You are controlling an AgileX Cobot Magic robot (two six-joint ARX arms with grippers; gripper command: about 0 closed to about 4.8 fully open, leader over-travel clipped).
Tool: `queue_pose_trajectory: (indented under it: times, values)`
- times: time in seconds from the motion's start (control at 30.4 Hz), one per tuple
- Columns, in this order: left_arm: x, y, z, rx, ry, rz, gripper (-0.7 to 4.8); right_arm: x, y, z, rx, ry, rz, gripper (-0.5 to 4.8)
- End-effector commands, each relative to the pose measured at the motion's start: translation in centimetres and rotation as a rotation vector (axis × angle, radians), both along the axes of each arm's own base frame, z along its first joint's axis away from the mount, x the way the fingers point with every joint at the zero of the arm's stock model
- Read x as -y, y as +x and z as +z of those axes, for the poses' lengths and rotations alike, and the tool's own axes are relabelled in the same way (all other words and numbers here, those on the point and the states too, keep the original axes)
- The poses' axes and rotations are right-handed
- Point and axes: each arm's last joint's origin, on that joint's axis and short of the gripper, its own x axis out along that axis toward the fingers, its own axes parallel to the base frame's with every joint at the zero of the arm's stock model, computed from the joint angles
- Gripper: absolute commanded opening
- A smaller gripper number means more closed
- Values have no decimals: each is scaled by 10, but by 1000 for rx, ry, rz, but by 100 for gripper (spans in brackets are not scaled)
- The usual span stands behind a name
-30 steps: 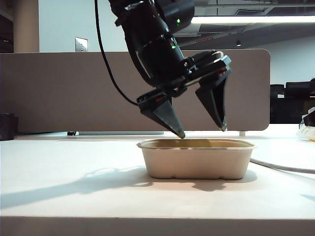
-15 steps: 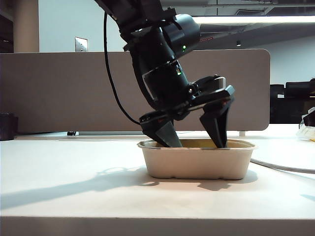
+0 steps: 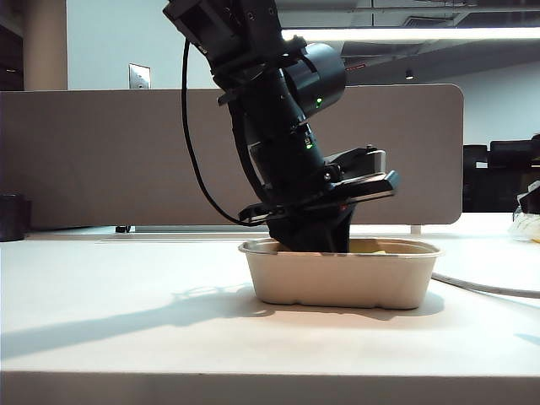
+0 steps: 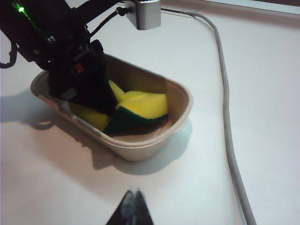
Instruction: Take out the cleaning sponge from the paper lunch box and place it on the table.
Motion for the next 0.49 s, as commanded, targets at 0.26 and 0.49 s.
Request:
queue_pose_trajectory:
  times: [0.26, 0.49]
  values:
    - [1, -1, 12, -3, 27, -33, -6, 0, 0, 2, 13, 8, 0, -5]
    - [-4, -6, 65, 76, -8, -48, -6, 0, 0, 2, 13, 8, 1, -5]
